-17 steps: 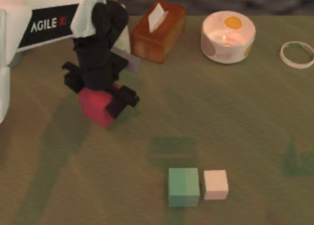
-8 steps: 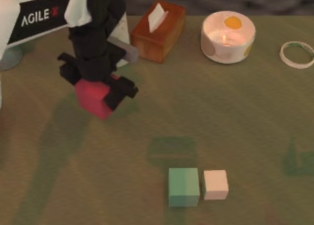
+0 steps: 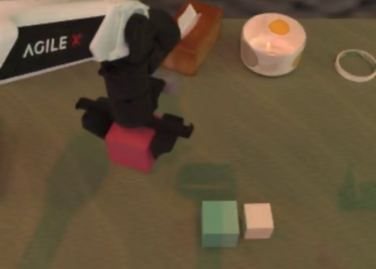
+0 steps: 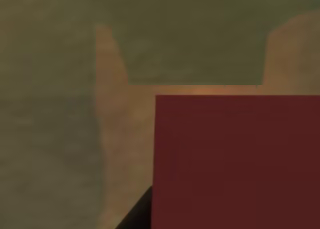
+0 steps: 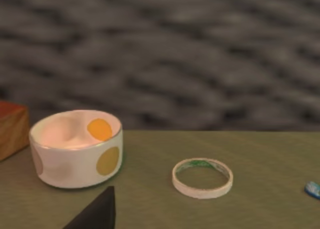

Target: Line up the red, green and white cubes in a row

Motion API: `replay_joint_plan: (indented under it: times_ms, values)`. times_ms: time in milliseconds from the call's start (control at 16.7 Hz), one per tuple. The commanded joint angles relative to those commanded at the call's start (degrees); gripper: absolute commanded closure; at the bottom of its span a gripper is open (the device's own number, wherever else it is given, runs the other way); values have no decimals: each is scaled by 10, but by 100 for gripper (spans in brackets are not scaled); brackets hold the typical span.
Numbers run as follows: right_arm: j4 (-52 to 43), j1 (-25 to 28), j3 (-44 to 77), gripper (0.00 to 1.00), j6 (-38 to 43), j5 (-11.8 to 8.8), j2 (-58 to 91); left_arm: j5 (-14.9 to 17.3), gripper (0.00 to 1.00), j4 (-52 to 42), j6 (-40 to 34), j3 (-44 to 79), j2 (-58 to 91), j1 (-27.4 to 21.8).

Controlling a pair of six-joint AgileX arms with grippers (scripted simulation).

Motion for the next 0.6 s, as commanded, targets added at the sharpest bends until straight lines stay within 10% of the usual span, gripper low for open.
replay_joint_plan:
  times_ms: [600]
  values:
    - [0, 0, 0, 0, 0, 0, 0, -3, 100, 42, -307, -190, -154, -105]
